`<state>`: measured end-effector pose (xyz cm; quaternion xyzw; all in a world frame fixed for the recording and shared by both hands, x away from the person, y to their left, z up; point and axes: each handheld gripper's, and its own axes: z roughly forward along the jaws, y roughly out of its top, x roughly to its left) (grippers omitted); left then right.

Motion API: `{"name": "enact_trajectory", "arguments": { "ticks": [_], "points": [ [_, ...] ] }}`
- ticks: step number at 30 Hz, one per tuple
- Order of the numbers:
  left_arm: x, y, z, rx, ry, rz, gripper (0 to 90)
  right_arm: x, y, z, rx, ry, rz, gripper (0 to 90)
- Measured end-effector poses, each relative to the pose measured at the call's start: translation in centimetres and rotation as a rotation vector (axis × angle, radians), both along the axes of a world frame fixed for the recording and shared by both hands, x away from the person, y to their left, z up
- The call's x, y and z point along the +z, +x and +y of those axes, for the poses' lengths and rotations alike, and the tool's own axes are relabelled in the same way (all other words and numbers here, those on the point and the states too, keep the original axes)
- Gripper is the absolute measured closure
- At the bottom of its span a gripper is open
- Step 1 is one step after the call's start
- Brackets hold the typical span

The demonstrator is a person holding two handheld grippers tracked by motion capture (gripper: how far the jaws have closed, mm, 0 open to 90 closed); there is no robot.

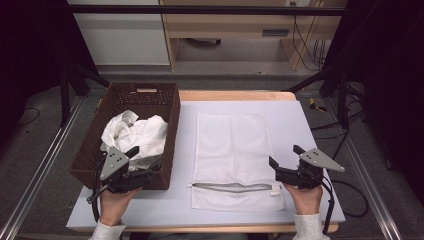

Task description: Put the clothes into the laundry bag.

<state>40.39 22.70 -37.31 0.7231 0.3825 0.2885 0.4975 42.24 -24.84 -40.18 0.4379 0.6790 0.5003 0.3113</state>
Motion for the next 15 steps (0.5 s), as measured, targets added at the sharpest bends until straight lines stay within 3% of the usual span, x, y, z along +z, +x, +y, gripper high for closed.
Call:
{"name": "enact_trajectory", "arguments": {
  "ticks": [5, 9, 15],
  "points": [
    [0.1, -0.9, -1.2, -0.044, -0.027, -0.029, 31.1, 0.0, -0.2, 0.3, 0.020, 0.008, 0.008, 9.8],
    [0.2, -1.6, -2.7, -0.097, -0.002, -0.035, 39.2, -0.1, 0.0, 1.2, 0.042, -0.022, 0.022, 11.9],
    [-0.7, -2.1, -5.7, -0.200, 0.022, 0.001, 55.7, -0.6, 0.3, 2.6, 0.103, -0.035, 0.055, 17.0]
  ]
}}
